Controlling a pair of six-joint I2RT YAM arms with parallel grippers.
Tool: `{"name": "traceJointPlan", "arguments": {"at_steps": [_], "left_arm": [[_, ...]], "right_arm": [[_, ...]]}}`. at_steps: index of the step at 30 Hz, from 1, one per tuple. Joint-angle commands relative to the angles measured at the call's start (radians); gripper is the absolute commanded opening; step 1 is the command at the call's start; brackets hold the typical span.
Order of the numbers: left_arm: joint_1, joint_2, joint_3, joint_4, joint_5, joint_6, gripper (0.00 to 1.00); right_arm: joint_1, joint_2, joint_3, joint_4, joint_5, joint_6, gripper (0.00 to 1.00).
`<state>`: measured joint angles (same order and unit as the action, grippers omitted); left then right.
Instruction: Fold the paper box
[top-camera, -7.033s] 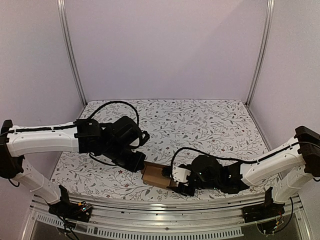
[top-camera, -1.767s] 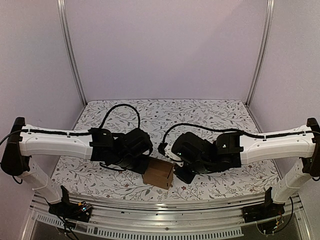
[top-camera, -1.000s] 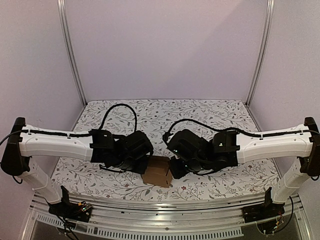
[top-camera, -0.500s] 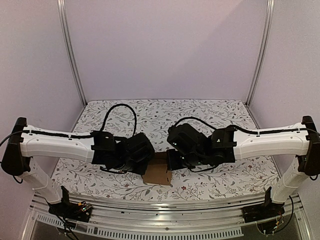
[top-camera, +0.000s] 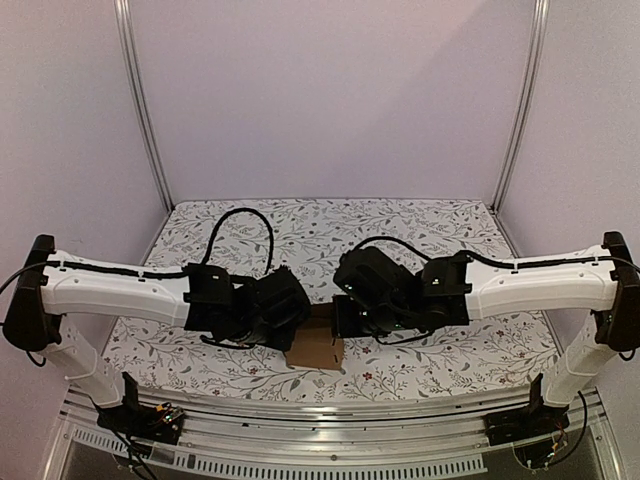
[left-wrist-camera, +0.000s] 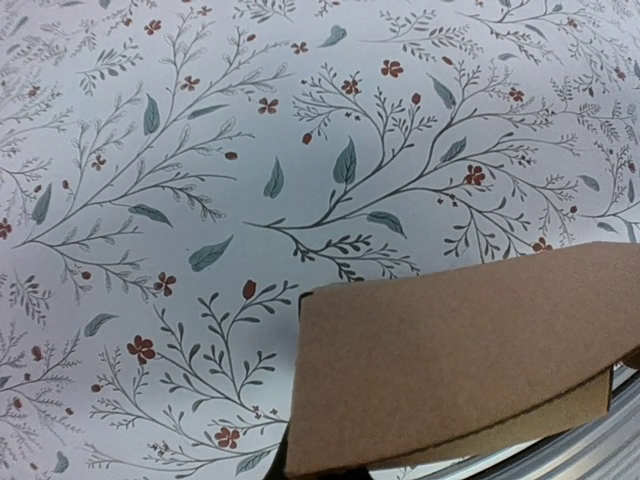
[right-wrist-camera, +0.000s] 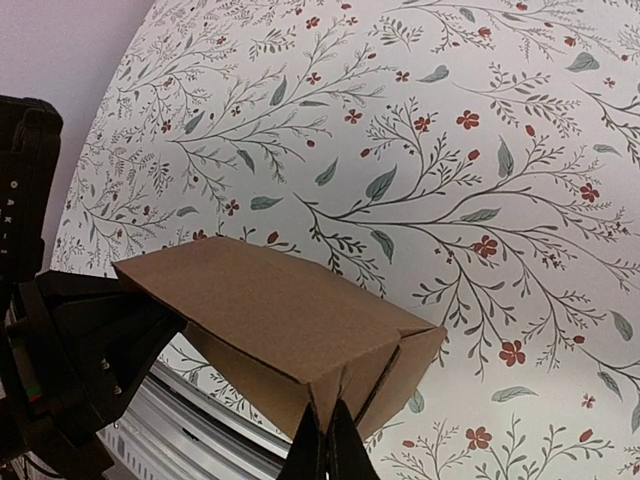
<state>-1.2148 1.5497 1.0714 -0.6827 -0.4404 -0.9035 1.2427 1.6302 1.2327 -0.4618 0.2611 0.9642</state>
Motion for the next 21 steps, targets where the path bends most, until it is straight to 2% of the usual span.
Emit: {"name": "traceJointPlan", "arguments": {"at_steps": [1,10,21], "left_arm": [[-0.040,0.039,0.005,0.049,0.061,0.012,0.00],[-0.040,0.033,0.004,0.045,0.051,0.005,0.00],[-0.040,0.031,0.005,0.047,0.055,-0.008,0.00]], "right_arm": [[0.006,0.016,0.004,0.133,-0.024,0.022,0.00],[0.007,0.011,-0.055,0.146,-0.029,0.020,0.00],[0.036,0.004,-0.175,0.181,0.038,0.022,0.00]]}}
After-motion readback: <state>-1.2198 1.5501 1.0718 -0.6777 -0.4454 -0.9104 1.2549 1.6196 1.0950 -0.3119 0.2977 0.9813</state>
